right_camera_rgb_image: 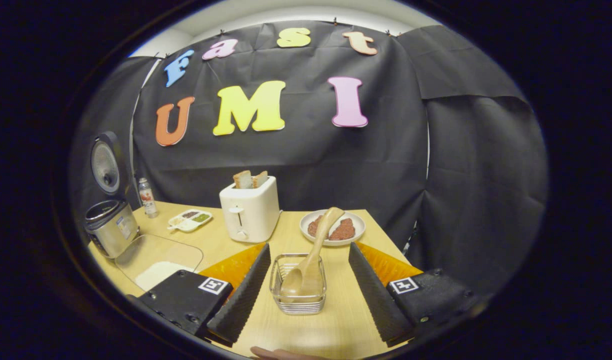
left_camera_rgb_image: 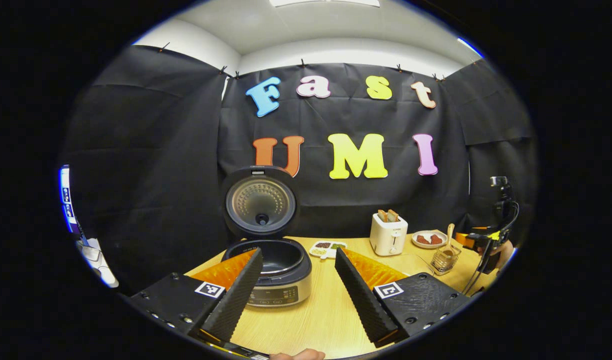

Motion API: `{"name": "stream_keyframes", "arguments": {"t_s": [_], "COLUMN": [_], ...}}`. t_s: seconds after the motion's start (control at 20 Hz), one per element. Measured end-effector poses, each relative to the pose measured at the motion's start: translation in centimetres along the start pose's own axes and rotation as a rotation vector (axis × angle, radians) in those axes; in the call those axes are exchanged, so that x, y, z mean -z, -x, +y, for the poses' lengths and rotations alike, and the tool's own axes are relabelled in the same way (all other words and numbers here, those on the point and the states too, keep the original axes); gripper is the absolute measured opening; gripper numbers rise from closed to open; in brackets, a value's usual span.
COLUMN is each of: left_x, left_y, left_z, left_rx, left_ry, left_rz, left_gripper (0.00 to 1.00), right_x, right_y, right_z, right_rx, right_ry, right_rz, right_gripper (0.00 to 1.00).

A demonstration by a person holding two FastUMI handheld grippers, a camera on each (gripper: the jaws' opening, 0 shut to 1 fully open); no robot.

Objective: Close the left gripper, press the button to open the rice cooker; take a wooden spoon from the chopstick holder with the right hand, scoop a spoonful of rice and pour it into the rice cooker, then put the wooden spoon back into the chopstick holder.

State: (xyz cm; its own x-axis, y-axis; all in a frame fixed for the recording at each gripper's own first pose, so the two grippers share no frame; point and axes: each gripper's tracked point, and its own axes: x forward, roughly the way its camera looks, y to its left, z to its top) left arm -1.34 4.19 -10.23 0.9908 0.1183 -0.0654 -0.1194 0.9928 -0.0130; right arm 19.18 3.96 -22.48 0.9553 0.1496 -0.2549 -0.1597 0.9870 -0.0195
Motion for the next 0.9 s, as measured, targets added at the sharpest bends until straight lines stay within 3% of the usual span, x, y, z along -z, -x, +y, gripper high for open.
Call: {"name": "stream_keyframes", "arguments": {"t_s": [0.25,0.3,0.35,0.5,0.6,0.7,0.8,0.9], "left_x": [1.0,1.0,1.1,1.8,2.2,2.6,3.0,3.0], "left_y": [2.0,2.4,2.6,3.1,3.1,3.1,3.8,4.0], "left_z": [-2.8,-3.3,-3.5,-3.2,-2.7,-3.1,-3.3,-2.9], "left_rx": [0.078,0.096,0.107,0.088,0.078,0.092,0.11,0.112], "left_ry": [0.018,0.028,0.034,-0.004,-0.036,-0.038,-0.018,-0.001], "left_rz": [-0.013,-0.021,-0.025,-0.019,-0.023,-0.02,-0.005,-0.004], "left_gripper": [0.93,0.94,0.94,0.94,0.94,0.94,0.94,0.94], "right_x": [0.6,0.1,0.2,3.2,3.5,2.7,1.3,0.6], "right_y": [-5.9,-7.1,-7.7,-10.8,-11.7,-11.6,-11.2,-10.5], "right_z": [-0.7,-0.4,0.7,-0.8,0.3,0.5,0.4,0.7], "right_rx": [-0.04,-0.087,-0.162,-0.073,-0.094,-0.118,-0.104,-0.117], "right_ry": [-0.154,-0.186,-0.207,-0.183,-0.179,-0.188,-0.216,-0.204], "right_rz": [0.073,0.06,0.074,0.211,0.246,0.215,0.175,0.154], "right_gripper": [1.0,0.96,0.85,0.83,0.82,0.66,0.17,0.11]}}
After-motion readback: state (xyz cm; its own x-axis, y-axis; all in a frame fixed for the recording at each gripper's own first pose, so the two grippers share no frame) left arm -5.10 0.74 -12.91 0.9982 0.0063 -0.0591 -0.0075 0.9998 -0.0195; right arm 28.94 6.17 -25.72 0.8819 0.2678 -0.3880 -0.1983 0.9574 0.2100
